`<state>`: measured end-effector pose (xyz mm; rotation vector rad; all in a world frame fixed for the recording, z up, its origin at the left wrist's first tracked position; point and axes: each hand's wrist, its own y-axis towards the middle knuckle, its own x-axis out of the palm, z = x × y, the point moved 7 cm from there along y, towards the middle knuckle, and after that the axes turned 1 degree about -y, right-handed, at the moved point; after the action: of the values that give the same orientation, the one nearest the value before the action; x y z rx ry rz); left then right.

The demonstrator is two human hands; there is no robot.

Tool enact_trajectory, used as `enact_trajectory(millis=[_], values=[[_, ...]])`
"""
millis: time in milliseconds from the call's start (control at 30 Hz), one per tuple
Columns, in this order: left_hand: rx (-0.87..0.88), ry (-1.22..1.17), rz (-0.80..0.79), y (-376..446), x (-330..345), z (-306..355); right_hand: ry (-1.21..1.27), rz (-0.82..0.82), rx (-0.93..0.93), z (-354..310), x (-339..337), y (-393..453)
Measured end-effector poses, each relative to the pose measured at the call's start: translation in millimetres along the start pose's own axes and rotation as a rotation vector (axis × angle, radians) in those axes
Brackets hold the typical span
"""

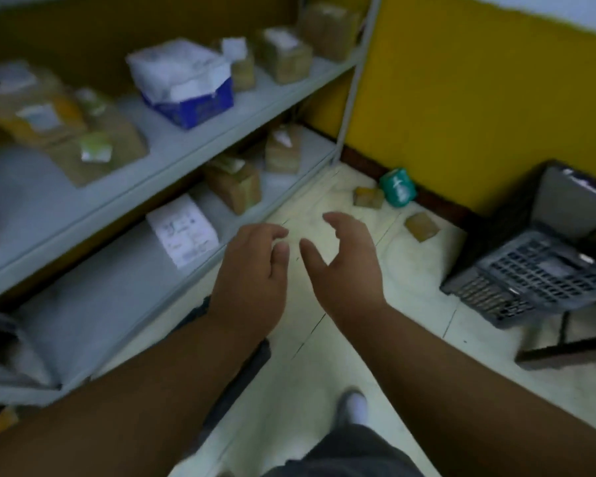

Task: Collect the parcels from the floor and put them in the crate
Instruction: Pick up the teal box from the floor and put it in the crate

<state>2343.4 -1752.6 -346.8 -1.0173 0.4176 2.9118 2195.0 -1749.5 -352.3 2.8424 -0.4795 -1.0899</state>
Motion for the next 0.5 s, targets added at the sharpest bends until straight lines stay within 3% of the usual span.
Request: enact_trajectory(millis=[300,500], values=[[0.091,-0.084,-0.044,100,164,133,-0.053,0.115,0.142,122,-158,95],[0.068,-0.119,-0.106,170,235,185,0.005,0.182,0.233,176,-216,157]])
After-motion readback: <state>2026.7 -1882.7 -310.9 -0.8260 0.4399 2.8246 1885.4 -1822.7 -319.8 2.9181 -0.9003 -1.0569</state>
